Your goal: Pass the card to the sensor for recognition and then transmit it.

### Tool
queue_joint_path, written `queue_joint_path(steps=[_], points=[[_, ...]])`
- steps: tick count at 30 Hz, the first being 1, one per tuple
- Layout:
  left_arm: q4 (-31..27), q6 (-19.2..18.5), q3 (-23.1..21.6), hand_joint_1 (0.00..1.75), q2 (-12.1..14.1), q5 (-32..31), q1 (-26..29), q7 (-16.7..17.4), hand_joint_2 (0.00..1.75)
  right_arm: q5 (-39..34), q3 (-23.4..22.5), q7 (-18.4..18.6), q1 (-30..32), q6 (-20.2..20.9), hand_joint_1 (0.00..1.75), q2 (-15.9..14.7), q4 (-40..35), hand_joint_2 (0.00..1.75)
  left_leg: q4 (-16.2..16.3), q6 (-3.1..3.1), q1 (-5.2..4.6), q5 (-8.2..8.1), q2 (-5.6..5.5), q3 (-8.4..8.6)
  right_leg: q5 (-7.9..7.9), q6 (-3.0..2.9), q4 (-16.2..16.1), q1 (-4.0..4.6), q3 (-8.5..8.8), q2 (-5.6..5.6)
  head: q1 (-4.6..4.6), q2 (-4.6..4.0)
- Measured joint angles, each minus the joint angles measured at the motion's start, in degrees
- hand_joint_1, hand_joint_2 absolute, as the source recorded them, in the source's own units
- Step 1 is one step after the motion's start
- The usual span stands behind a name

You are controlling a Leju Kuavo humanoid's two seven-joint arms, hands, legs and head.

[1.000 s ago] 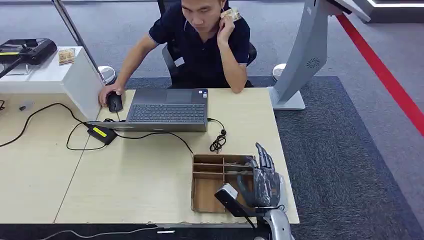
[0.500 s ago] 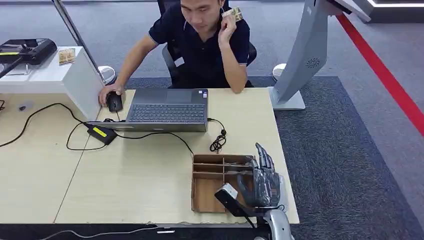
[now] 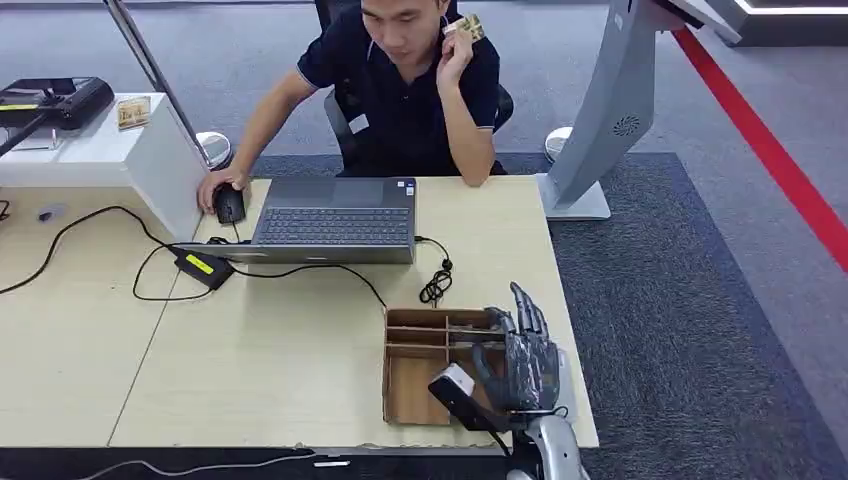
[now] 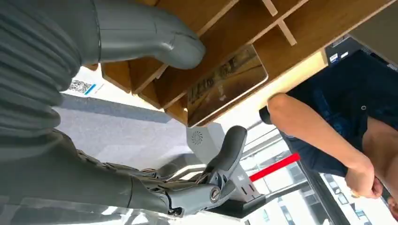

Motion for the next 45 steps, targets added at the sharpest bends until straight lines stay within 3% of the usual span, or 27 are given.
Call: queue_joint_path(steps=[10,14,23,34,35,45], points=[[0.0,0.0,0.0,0.00,0.0,-0.1,0.0,-0.1,0.00,0.0,0.0,-0.1,-0.4,0.0,0.82,0.2,0.0,1.75,0.0,0.00,0.00,0.00,0.00,0.00,0.00,0.00,0.0,0.00,0.00,0.00,0.00,0.00],[0.0,0.0,0.0,0.00,0.0,-0.2,0.0,-0.1,0.00,0.0,0.0,-0.1,-0.5,0.0,0.73,0.3,0.0,1.75,0.0,0.00,0.00,0.00,0.00,0.00,0.00,0.00,0.0,0.00,0.00,0.00,0.00,0.00],[0.0,0.0,0.0,0.00,0.0,-0.2,0.0,-0.1,0.00,0.0,0.0,-0.1,-0.6,0.0,0.73,0.3,0.0,1.75,0.0,0.00,0.00,0.00,0.00,0.00,0.00,0.00,0.0,0.00,0.00,0.00,0.00,0.00],[0.0,0.0,0.0,0.00,0.0,-0.2,0.0,-0.1,0.00,0.0,0.0,-0.1,-0.9,0.0,0.79,0.3,0.3,1.75,0.0,0.00,0.00,0.00,0.00,0.00,0.00,0.00,0.0,0.00,0.00,0.00,0.00,0.00],[0.0,0.0,0.0,0.00,0.0,-0.2,0.0,-0.1,0.00,-0.1,0.0,-0.1,-1.0,0.0,0.89,0.3,0.4,1.75,0.0,0.00,0.00,0.00,0.00,0.00,0.00,0.00,0.0,0.00,0.00,0.00,0.00,0.00],[0.0,0.0,0.0,0.00,0.0,-0.2,0.0,-0.1,0.00,-1.1,0.0,0.0,-1.3,0.0,0.79,0.3,1.0,1.75,0.0,0.00,0.00,0.00,0.00,0.00,0.00,0.00,0.0,0.00,0.00,0.00,0.00,0.00]])
